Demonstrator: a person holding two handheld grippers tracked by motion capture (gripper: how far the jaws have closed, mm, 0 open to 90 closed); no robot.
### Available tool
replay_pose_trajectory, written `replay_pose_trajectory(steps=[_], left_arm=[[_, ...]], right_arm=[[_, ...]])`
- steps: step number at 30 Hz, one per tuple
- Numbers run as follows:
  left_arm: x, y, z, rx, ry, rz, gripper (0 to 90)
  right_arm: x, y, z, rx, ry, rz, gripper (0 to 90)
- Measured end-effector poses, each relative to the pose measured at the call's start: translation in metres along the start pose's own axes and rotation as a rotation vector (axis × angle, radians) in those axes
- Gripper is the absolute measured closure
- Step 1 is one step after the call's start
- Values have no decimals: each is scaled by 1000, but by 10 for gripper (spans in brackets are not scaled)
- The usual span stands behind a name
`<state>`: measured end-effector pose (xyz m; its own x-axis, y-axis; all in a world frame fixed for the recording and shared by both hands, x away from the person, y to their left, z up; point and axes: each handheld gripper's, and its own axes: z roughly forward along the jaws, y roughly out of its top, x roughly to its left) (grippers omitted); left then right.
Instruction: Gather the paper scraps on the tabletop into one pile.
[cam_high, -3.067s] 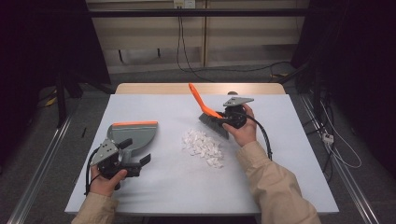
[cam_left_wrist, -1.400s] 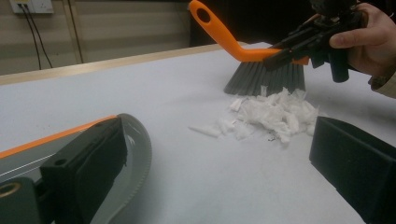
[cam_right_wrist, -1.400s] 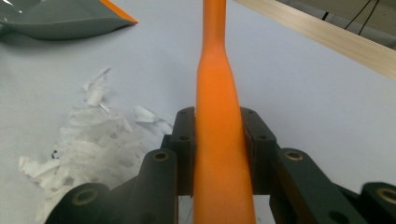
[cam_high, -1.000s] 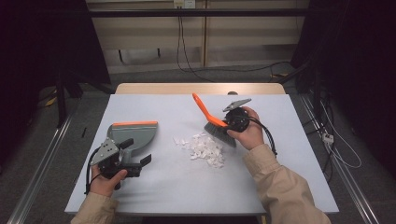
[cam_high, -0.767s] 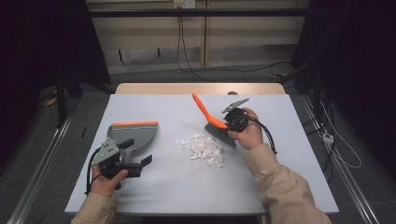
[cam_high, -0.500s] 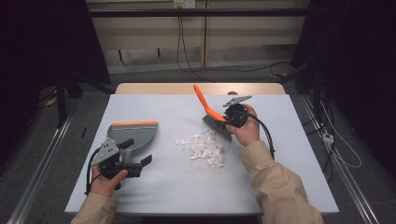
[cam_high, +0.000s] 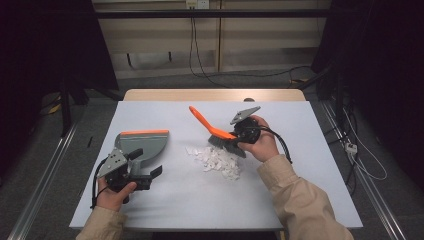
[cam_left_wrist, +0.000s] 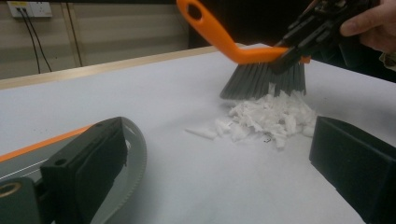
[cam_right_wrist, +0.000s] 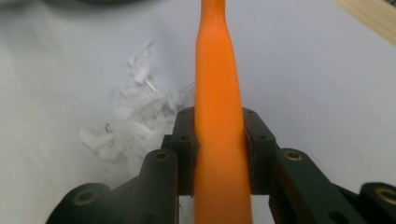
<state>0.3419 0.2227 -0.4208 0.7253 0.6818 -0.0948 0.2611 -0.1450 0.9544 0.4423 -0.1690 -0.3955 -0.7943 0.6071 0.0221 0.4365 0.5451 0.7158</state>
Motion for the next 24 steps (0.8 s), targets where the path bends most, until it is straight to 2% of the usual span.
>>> replay_pose_trajectory(steps=[3, 7, 8, 11, 13, 15, 17, 19, 21, 23, 24], left_arm=[[0, 0, 0, 0, -1, 0, 38], [1, 0, 0, -2, 1, -2, 38], [1, -1, 0, 0, 0, -2, 37], [1, -1, 0, 2, -2, 1, 38], [1, -1, 0, 1, -2, -2, 38], [2, -1, 0, 1, -1, 2, 38], [1, -1, 0, 1, 0, 1, 38], [0, -1, 0, 1, 0, 0, 38], [0, -1, 0, 2, 0, 0, 38], [0, 0, 0, 2, 0, 1, 38], [0, -1, 0, 1, 1, 0, 38]], right_arm=[[-4, 3, -2, -20, -32, 8, 714], [-13, 0, 6, -25, -85, 26, 714], [-14, -1, 8, -22, -103, 29, 715], [-18, -4, 14, 9, -112, 38, 714], [-18, -7, 16, 30, -131, 17, 714], [-15, -8, 16, 31, -88, 22, 715], [-10, -7, 14, 44, -59, 2, 715], [-6, -5, 8, 22, 1, 6, 715], [0, -1, 0, -2, -2, -12, 715], [4, 4, -8, -25, 13, -8, 715], [6, 6, -12, -32, -1, -10, 715]])
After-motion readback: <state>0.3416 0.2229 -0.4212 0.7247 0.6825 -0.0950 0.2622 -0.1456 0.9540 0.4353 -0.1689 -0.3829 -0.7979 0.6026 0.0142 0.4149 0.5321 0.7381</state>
